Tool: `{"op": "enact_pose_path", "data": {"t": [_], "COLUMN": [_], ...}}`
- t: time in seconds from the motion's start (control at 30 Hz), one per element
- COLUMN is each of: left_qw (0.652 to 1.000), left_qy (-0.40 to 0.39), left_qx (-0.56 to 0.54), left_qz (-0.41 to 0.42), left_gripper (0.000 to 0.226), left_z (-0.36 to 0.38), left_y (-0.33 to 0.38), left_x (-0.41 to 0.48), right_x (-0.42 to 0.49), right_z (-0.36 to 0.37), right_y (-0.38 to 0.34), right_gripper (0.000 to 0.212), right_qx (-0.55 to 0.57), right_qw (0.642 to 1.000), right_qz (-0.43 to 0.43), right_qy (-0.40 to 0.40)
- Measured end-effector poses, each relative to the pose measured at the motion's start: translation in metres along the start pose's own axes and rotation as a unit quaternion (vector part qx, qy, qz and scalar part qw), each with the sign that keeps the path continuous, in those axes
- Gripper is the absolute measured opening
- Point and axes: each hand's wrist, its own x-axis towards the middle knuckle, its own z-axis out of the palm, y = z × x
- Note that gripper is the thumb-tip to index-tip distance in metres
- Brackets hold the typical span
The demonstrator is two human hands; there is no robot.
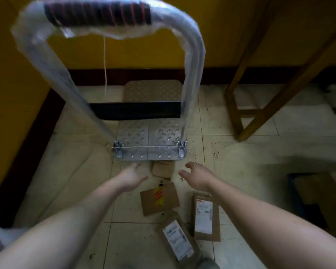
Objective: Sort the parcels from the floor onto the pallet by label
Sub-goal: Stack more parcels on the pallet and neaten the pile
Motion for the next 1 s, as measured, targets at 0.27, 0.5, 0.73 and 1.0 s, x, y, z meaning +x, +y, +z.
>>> {"op": "enact_pose_path", "data": {"t": [0.27,0.5,0.73,1.0], "left_qw": [0.999,0.992,0.975,0.98], "left_qy": [0.033,0.027,0.046,0.05], "left_qx": [-0.02,-0.126,-0.215,-0.179], "left_qz": [-0.022,-0.007,-0.027,-0.069], "left_gripper": [0.071,0.073,0.07,0.065], "left_z": [0.1,0.161,0.175,0.174], "left_y": [-0.074,-0.107,-0.112,-0.123], "left_x": [0.193,0.294,0.298,0.285], "right_x": [0.177,0.255,0.248,0.226], "right_z": [0.129,0.196,0.202,0.211], "right_y": [0.065,0.095,0.086,0.079], "right_gripper": [0.059,0.065,0.069,0.064], "right_qx": [0.052,0.116,0.181,0.14], "right_qw": [0.998,0.992,0.982,0.989], "right_qz": [-0.015,-0.039,-0.047,-0.052], "right_qy": [-0.016,-0.018,-0.011,0.018]}}
